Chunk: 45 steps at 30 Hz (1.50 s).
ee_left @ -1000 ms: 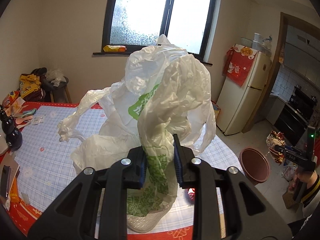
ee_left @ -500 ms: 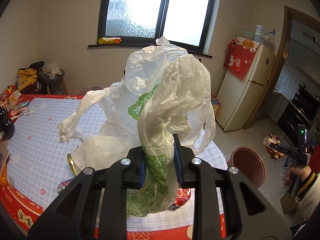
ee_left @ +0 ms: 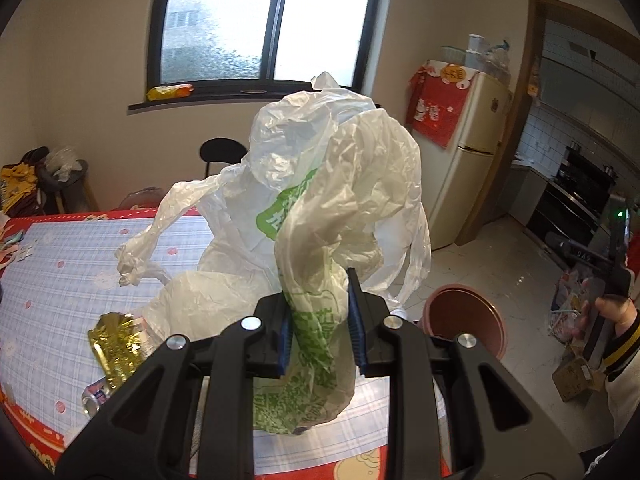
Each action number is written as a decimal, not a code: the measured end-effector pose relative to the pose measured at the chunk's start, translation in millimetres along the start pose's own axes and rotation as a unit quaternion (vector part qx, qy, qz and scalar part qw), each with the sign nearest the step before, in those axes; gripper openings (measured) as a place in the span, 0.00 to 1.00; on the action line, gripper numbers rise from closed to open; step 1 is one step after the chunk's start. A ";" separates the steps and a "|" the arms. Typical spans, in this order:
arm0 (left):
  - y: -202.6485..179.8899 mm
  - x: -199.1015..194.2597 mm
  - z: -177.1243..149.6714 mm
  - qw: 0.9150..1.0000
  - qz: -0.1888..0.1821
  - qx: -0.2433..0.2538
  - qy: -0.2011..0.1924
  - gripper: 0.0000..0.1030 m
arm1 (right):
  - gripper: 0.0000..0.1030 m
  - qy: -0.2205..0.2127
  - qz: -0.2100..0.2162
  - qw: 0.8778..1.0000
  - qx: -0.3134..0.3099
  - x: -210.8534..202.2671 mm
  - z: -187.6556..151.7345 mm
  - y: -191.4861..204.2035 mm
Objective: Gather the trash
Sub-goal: 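Drop the wrapping paper into the brown bin with the right gripper while the left carries the bag, then open the left gripper over the brown bin to drop the bag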
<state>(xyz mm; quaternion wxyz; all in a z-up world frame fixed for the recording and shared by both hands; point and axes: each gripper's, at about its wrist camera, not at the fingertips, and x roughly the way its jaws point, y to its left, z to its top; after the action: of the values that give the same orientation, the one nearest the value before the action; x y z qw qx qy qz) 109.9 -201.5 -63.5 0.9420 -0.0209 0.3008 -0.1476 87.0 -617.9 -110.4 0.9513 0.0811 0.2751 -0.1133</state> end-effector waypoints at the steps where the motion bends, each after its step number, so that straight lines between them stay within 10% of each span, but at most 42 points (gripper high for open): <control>1: -6.2 3.4 0.4 1.000 -0.009 0.005 0.000 0.26 | 0.95 -0.008 -0.001 1.000 -0.001 -9.6 1.2 0.0; 19: -184.7 144.1 -17.0 0.970 -0.213 0.106 0.050 0.27 | 0.95 -0.066 -0.093 0.993 -0.003 -116.2 2.8 -45.5; 27: -254.8 220.7 -18.0 0.951 -0.274 0.116 0.088 0.49 | 0.95 -0.065 -0.137 0.988 0.015 -133.4 -5.1 -70.2; 31: -263.5 228.7 -10.5 0.951 -0.280 0.107 0.068 0.84 | 0.95 -0.068 -0.140 0.988 0.019 -135.3 -5.0 -72.3; 45: -167.4 135.0 40.3 0.968 -0.230 0.091 -0.036 0.94 | 0.95 -0.090 -0.105 0.990 0.030 -133.5 3.5 -43.8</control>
<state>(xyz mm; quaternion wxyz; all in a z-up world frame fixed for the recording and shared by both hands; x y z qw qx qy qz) 193.3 -402.7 -84.8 0.8909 -0.0088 0.2386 -0.3864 -32.4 -638.0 -39.2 0.9522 0.0697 0.1919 -0.2273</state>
